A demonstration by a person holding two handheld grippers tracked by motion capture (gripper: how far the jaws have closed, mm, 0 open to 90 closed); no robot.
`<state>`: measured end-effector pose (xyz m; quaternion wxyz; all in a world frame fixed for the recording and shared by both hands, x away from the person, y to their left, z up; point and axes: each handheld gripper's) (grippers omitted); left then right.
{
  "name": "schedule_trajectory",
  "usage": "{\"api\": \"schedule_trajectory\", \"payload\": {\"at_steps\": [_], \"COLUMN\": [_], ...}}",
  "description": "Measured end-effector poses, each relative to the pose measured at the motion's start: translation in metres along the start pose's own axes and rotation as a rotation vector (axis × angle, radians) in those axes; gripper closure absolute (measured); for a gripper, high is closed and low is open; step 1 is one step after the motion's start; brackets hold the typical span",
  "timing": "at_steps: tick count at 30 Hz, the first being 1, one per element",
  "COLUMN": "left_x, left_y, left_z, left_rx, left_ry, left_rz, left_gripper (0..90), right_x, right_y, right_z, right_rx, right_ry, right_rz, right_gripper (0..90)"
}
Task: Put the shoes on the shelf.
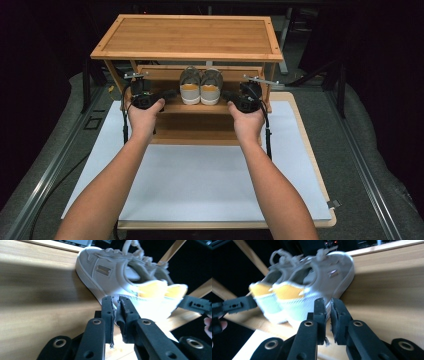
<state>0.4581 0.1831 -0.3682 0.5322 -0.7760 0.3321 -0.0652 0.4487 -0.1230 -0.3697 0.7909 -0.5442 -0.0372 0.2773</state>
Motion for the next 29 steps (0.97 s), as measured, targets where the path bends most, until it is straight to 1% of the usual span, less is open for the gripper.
{"api": "schedule_trajectory", "payload": {"at_steps": [2,3,4,5,6,7,8,9,11,13,14,15,16,18,19,20,21,22,23,24,25,26,27,28,29], "left_x": [-0.007,-0.011,-0.016,-0.019,-0.023,-0.027,-0.032,-0.038,-0.046,-0.054,-0.057,-0.059,-0.062,-0.065,-0.067,-0.069,-0.070,-0.072,-0.072,-0.074,-0.075,-0.076,-0.077,-0.078,-0.078], "left_y": [0.003,0.005,0.008,0.009,0.011,0.013,0.014,0.017,0.020,0.024,0.027,0.028,0.032,0.036,0.039,0.042,0.044,0.048,0.051,0.055,0.059,0.063,0.067,0.070,0.073], "left_z": [-0.002,-0.003,-0.004,-0.004,-0.005,-0.006,-0.007,-0.007,-0.008,-0.008,-0.007,-0.007,-0.006,-0.004,-0.004,-0.003,-0.003,-0.003,-0.004,-0.004,-0.004,-0.004,-0.003,-0.003,-0.003], "left_rx": [0.010,0.007,0.011,0.013,0.024,0.035,0.035,0.045,0.064,0.067,0.073,0.078,0.084,0.083,0.089,0.101,0.109,0.123,0.130,0.140,0.151,0.158,0.172,0.178,0.187], "left_ry": [0.013,0.017,0.014,0.019,0.025,0.029,0.033,0.041,0.054,0.070,0.078,0.080,0.084,0.089,0.087,0.088,0.089,0.090,0.092,0.096,0.104,0.103,0.098,0.092,0.095], "left_rz": [0.004,-0.002,-0.008,-0.007,-0.005,-0.007,-0.007,-0.017,-0.015,-0.015,-0.004,0.005,0.011,0.017,0.016,0.017,0.017,0.026,0.032,0.032,0.036,0.043,0.046,0.046,0.045], "left_gripper": [79.3,77.0,75.8,73.5,72.3,70.8,69.2,68.0,65.1,63.1,62.1,60.9,60.9,59.8,59.1,57.9,56.8,55.5,53.5,53.2,52.8,51.7,49.9,49.6,49.6], "right_x": [-0.007,-0.011,-0.015,-0.020,-0.022,-0.025,-0.030,-0.032,-0.040,-0.048,-0.051,-0.055,-0.056,-0.060,-0.062,-0.065,-0.067,-0.068,-0.071,-0.072,-0.075,-0.077,-0.079,-0.080,-0.081], "right_y": [0.003,0.004,0.006,0.007,0.009,0.010,0.010,0.012,0.015,0.020,0.023,0.025,0.028,0.033,0.036,0.039,0.042,0.043,0.046,0.048,0.050,0.054,0.055,0.057,0.058], "right_z": [0.002,0.003,0.003,0.003,0.003,0.003,0.003,0.003,0.005,0.006,0.007,0.007,0.007,0.007,0.007,0.006,0.004,0.004,0.004,0.003,0.002,0.001,0.000,-0.001,-0.001], "right_rx": [-0.020,-0.032,-0.036,-0.033,-0.032,-0.031,-0.031,-0.026,-0.025,-0.042,-0.055,-0.068,-0.071,-0.089,-0.097,-0.097,-0.092,-0.090,-0.104,-0.104,-0.096,-0.092,-0.104,-0.128,-0.143], "right_ry": [-0.016,-0.017,-0.025,-0.030,-0.039,-0.039,-0.039,-0.058,-0.070,-0.084,-0.090,-0.089,-0.094,-0.094,-0.088,-0.092,-0.091,-0.087,-0.084,-0.086,-0.093,-0.094,-0.089,-0.084,-0.088], "right_rz": [0.005,0.011,0.006,0.013,0.001,0.003,0.008,-0.001,-0.004,0.011,0.009,0.031,0.024,0.049,0.048,0.045,0.051,0.063,0.073,0.055,0.061,0.064,0.076,0.081,0.079], "right_gripper": [81.4,80.9,80.7,80.2,79.8,79.3,78.5,77.3,76.4,75.4,74.8,74.2,73.7,71.8,71.0,69.9,68.7,67.4,66.1,65.7,65.0,63.7,62.7,61.9,60.5]}}
Point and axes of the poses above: each handheld gripper's, and its own axes: x roughly forward along the jaws, y roughly out of its underside, z roughly to its left, and after that the axes turned 9 degrees about -z, right-handed
